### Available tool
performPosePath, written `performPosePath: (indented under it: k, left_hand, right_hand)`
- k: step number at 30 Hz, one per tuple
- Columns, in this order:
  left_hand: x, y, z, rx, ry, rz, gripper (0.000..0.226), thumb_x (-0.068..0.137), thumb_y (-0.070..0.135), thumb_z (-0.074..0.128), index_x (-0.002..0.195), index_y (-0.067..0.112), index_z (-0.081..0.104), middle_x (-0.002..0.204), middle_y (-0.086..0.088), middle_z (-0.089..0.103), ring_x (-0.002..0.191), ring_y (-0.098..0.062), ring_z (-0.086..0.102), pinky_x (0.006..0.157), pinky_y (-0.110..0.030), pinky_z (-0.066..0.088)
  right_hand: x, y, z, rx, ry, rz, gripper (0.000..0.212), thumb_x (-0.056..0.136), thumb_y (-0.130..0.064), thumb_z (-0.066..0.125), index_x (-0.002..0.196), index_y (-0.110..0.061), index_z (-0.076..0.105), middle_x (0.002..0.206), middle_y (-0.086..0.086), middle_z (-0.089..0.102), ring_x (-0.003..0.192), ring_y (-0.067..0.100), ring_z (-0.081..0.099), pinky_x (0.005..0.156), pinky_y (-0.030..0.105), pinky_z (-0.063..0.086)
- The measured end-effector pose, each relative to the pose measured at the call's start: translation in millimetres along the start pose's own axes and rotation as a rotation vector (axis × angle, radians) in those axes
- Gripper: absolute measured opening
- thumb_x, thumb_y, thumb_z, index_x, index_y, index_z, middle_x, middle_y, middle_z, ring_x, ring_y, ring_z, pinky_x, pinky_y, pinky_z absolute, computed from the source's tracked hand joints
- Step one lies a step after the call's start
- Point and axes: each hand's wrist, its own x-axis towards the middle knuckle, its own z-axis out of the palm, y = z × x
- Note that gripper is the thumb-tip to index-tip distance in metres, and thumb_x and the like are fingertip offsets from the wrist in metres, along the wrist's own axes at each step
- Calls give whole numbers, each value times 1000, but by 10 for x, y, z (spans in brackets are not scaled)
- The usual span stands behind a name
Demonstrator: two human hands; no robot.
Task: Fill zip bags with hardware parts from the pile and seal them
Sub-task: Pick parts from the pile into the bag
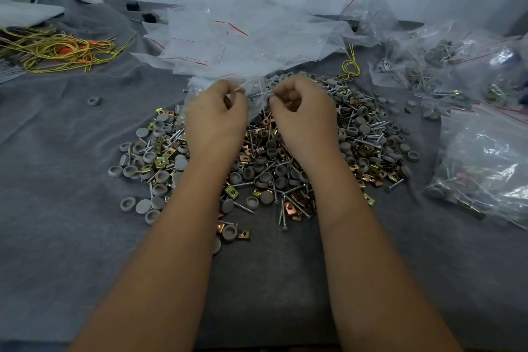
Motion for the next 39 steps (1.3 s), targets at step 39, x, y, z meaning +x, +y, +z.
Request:
performPosePath:
  k: [39]
  left_hand:
    - [-60, 47, -8, -243, 44, 210, 18, 88, 28, 50, 86, 32, 68, 54, 3, 55, 48, -5, 41, 48, -28, 35]
  right_hand:
    - [-38, -21, 35, 26, -335, -89, 28, 83, -16, 46, 79, -24, 72, 89, 6, 63, 82, 20, 59, 73, 41, 51]
